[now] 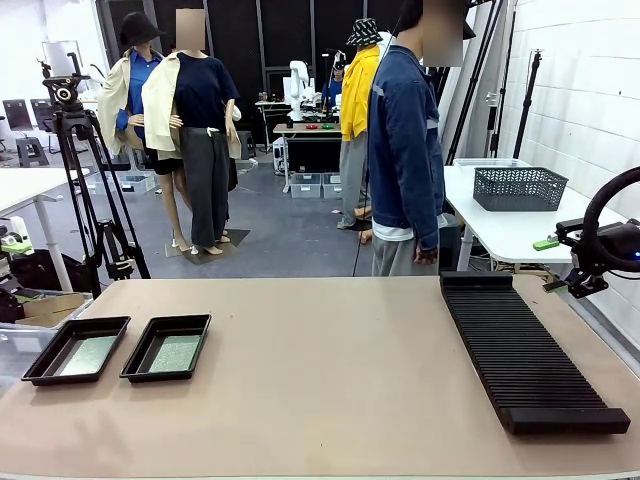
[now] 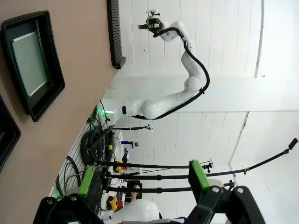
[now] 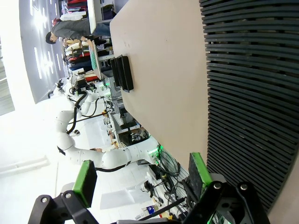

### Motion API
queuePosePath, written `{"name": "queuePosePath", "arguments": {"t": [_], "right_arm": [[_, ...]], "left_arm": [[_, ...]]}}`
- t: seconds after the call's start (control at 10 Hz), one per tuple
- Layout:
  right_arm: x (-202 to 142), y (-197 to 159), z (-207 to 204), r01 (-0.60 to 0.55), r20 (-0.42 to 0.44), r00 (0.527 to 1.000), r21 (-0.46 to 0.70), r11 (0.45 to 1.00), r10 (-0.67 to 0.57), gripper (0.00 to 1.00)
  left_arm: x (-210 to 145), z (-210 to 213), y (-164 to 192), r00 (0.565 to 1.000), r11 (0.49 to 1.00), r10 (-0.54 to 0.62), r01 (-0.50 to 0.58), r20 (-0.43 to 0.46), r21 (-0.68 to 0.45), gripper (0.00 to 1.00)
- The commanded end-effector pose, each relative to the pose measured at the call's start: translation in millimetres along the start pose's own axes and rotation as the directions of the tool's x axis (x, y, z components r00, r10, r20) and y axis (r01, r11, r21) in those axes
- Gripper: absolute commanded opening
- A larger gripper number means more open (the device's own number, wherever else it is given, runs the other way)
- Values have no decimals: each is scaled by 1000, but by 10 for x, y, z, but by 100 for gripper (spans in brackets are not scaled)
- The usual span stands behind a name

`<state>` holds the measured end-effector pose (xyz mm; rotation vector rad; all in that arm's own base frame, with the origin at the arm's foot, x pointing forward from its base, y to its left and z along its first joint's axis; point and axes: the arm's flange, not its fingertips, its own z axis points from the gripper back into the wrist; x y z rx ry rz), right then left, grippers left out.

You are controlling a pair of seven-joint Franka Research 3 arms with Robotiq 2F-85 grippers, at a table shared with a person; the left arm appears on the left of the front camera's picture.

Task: Inspect and transfer BCBs to ESD trays.
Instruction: Pick up the ESD tray and place it on the left side of the table.

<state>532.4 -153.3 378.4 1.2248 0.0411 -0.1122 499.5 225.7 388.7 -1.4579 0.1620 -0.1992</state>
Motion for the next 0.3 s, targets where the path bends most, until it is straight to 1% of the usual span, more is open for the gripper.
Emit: {"name": "queuePosePath", "arguments": {"t": [0.0, 0.2], "right_arm": [[-16, 8, -7, 1, -12, 1000, -5, 1000, -1, 100], [-16, 8, -7, 1, -12, 1000, -5, 1000, -1, 100]], "left_arm": [[-3, 2, -6, 1000, 1000, -11, 11, 23, -22, 100], [-3, 2, -6, 1000, 1000, -11, 11, 23, -22, 100]]}}
